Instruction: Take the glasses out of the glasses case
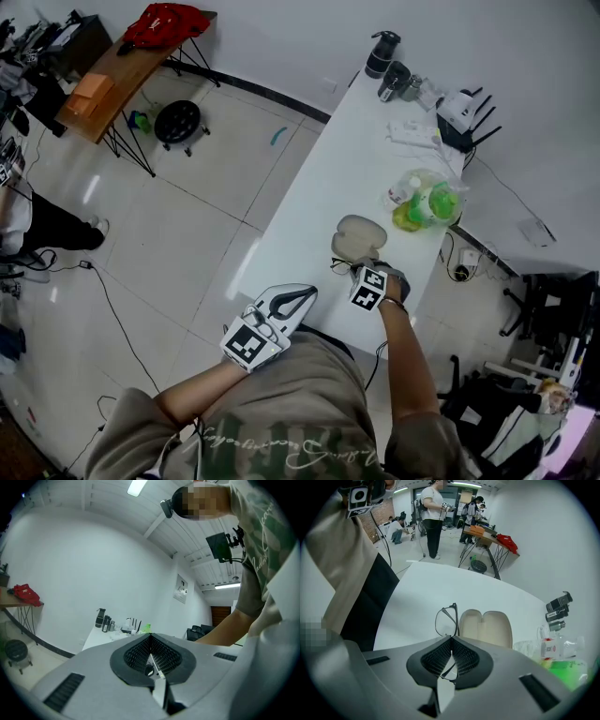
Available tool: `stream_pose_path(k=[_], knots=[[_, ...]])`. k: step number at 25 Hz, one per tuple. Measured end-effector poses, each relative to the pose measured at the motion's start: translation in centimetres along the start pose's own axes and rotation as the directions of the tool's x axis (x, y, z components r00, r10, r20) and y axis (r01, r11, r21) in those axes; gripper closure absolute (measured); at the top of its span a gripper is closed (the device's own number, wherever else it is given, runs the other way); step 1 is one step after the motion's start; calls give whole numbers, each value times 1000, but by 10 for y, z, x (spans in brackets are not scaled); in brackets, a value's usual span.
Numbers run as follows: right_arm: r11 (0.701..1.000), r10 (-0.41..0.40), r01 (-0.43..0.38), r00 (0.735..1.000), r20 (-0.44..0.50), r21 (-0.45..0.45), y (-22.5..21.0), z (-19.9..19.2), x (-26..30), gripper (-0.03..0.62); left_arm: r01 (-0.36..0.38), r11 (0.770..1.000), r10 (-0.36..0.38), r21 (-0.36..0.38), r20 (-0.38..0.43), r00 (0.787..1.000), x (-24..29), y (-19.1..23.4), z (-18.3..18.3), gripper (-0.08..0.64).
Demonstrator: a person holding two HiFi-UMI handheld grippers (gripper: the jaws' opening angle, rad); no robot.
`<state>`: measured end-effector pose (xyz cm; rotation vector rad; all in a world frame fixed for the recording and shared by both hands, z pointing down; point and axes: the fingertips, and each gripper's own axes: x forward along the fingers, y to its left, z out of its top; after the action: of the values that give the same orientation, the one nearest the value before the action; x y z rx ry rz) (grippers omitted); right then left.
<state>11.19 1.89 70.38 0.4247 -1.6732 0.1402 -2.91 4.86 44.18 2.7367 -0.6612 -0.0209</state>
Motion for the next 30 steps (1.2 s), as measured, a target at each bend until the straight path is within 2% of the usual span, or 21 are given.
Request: stream_pose_path(k=[14, 19, 30], knots=[[1000, -20, 20, 1000, -5, 11, -3, 5, -13, 572, 13, 1000, -13, 7, 4, 1000, -1, 7, 3, 552], [1000, 1, -1, 1000, -8, 23, 9, 7, -12, 572, 32, 999, -32, -21, 9, 999, -1, 6, 5, 552], [999, 19, -18, 1000, -19, 45, 29, 3, -6, 572, 65, 998, -65, 0, -1, 998, 4, 7, 5, 552]])
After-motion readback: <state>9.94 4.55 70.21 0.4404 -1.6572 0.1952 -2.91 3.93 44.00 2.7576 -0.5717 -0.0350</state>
